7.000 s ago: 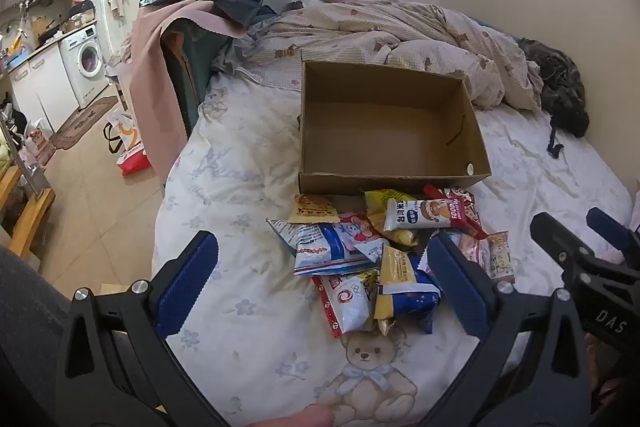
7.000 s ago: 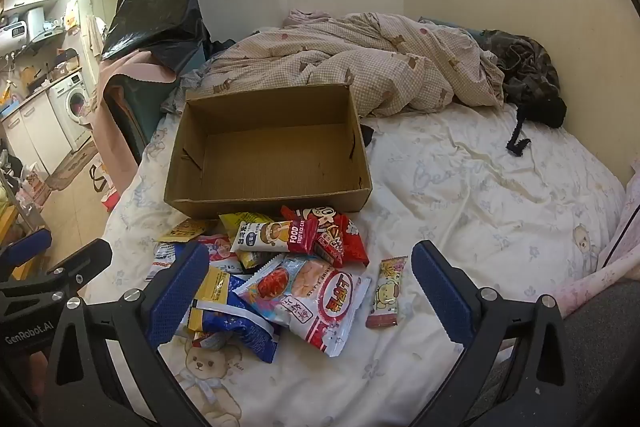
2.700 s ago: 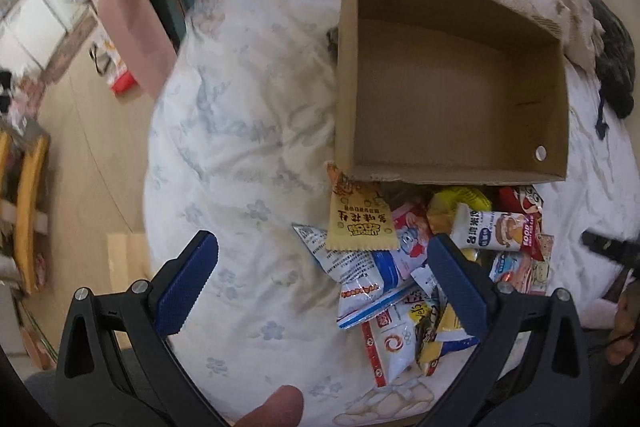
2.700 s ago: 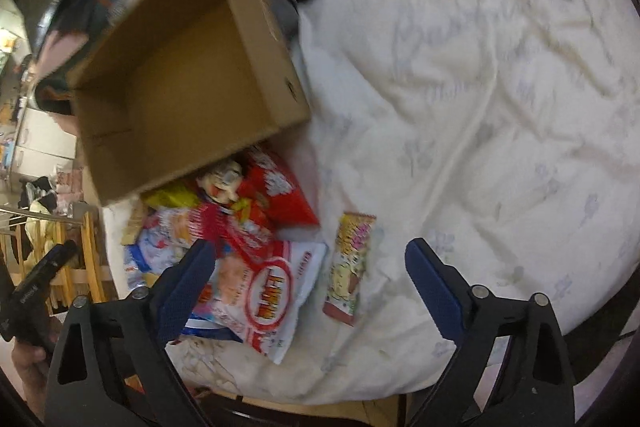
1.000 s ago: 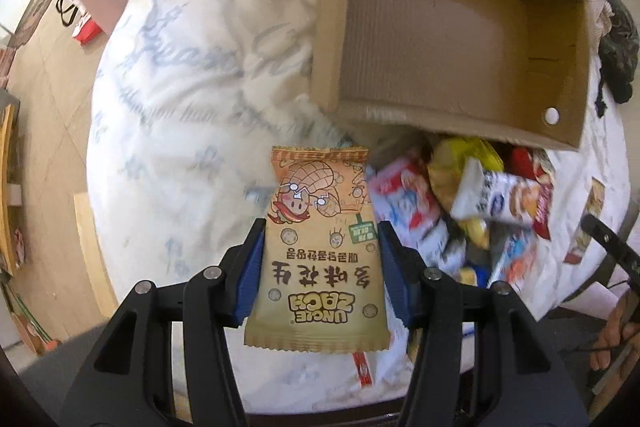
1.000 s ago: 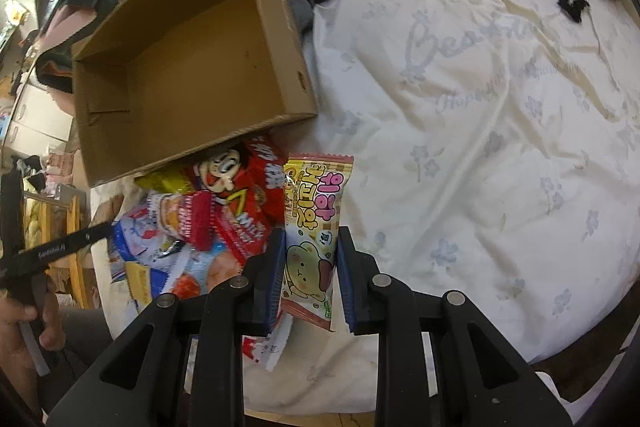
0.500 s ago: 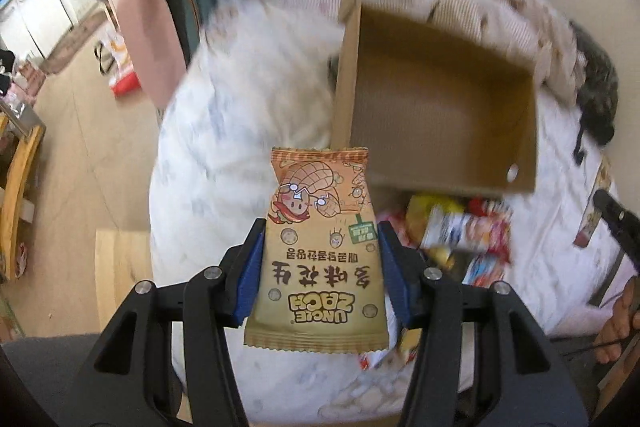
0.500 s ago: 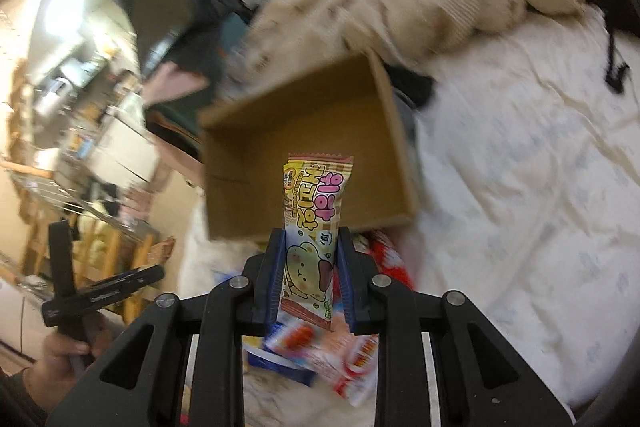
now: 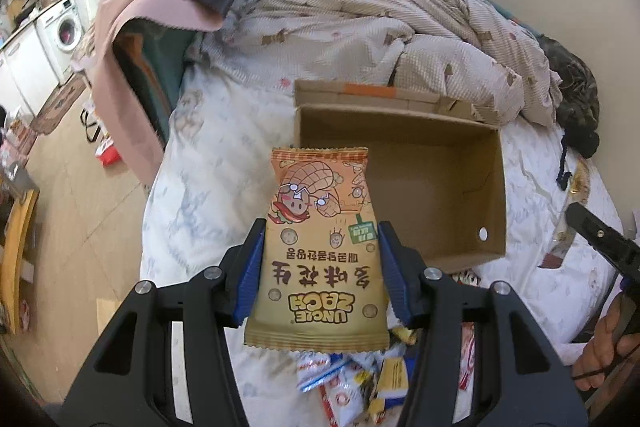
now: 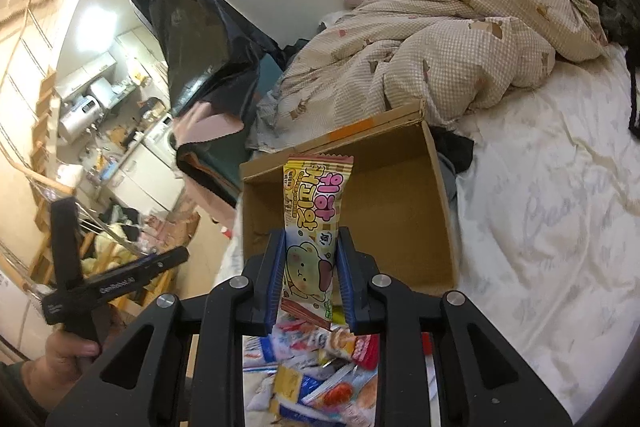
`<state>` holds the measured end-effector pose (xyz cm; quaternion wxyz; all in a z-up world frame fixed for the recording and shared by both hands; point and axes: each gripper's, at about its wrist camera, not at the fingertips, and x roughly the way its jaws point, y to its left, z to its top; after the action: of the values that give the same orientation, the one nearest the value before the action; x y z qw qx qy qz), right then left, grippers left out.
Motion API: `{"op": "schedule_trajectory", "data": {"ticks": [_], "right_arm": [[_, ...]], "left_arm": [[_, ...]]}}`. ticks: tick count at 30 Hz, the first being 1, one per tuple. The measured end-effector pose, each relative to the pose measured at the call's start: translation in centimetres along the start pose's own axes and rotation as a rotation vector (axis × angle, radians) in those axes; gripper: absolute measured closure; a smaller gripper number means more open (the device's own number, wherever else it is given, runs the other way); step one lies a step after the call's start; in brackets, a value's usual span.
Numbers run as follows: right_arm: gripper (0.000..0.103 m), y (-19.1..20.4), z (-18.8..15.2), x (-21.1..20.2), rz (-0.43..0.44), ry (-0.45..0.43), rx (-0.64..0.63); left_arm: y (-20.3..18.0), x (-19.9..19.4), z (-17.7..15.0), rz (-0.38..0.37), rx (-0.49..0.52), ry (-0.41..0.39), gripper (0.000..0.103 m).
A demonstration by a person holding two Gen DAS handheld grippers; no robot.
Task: Organize snacks
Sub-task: 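Carry both snacks over the box and open both tools to drop them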
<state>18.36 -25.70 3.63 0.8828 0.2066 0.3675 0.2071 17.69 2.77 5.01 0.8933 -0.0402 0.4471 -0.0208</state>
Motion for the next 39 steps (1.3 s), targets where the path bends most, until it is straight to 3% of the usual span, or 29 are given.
{"op": "schedule_trajectory", "data": {"ticks": [8,19,26,39], "right_arm": [[0.077,-1.4,0.7,1.7,-0.090,0.025,0.013],[0.077,-1.0,2.0,6.7,-0.118,0.051,-0.071],[0.077,-1.9,1.5,8.9,-0.129,0.103,-0.013],[0.077,-1.9,1.5,10.8,-0.142,0.128,0.007]], "left_arm": [[-1.9,3.5,1.6,-0.008,0.048,-0.002,0.053],[-2.7,8.5,2.2,-0.009,0.051,0.012,0.053],[-3.0,11.8,1.8,-0.002,0.070,0.045,0.053],[-1.7,12.2,2.2,0.045,0.031,0.039,0.052]]}}
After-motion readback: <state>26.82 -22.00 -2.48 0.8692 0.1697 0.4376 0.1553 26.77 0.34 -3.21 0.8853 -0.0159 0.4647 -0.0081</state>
